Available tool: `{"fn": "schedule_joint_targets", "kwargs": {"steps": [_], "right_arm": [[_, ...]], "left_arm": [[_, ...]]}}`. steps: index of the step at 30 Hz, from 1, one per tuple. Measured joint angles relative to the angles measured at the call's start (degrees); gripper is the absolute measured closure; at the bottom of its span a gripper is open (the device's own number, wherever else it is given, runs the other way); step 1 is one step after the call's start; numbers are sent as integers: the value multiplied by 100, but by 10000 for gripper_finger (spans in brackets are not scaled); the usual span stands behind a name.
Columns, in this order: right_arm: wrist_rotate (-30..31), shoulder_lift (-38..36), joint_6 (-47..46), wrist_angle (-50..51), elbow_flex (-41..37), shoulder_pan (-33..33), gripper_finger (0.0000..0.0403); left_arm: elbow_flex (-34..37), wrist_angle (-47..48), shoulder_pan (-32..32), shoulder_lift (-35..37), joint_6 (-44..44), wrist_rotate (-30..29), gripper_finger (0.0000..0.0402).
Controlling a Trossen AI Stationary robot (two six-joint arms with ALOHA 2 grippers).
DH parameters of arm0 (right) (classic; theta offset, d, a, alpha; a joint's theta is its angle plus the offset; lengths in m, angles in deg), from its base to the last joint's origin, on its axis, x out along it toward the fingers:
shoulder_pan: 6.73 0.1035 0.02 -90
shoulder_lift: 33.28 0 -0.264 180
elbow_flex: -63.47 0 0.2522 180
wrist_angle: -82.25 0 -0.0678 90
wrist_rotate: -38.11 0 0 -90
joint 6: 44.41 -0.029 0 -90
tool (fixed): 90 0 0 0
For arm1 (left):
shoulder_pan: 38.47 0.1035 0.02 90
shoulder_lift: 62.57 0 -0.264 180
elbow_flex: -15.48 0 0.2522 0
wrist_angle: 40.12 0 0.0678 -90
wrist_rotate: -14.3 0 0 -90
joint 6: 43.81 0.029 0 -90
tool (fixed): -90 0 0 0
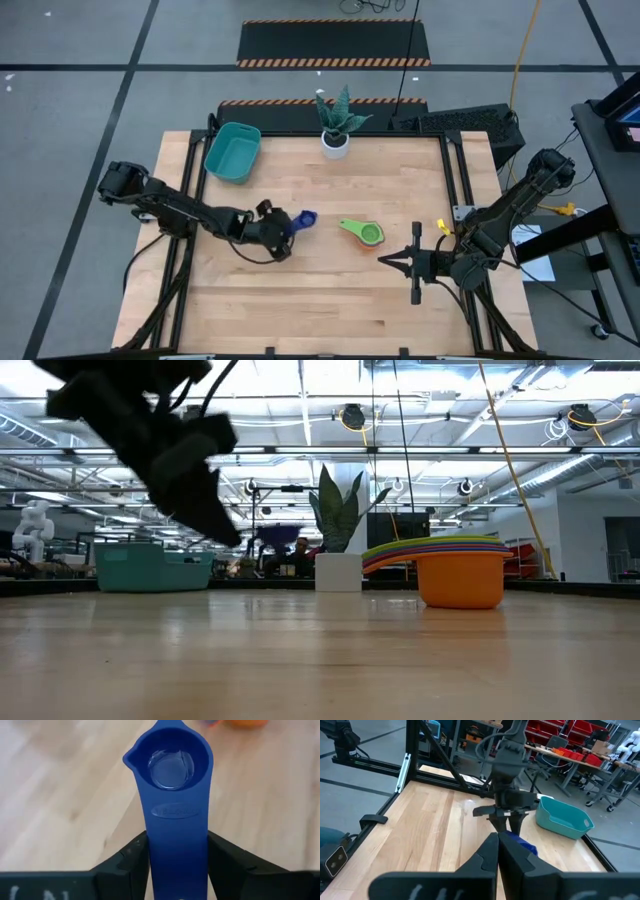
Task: Nest measuring cups in basket
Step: Stack the dark blue measuring cup on top of the green measuring cup
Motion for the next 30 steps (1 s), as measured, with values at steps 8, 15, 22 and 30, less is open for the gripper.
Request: {"fn": "schedule_joint_targets", "kwargs": {"steps": [8, 15, 22, 30], "right_arm": [[11, -76, 105, 30, 0, 213, 403], [33, -278, -750, 841, 0, 476, 403], [16, -186, -2774, 2500, -5, 153, 403], [-1229, -118, -4465, 2706, -735, -358, 403]], "left_arm": [[-776, -7, 228, 3, 1022, 339, 244], [-1199, -20, 311, 8, 1689, 457, 240], [-1239, -87, 414, 8, 1805, 596, 240], [-1239, -459, 409, 8, 2122, 707, 246]]}}
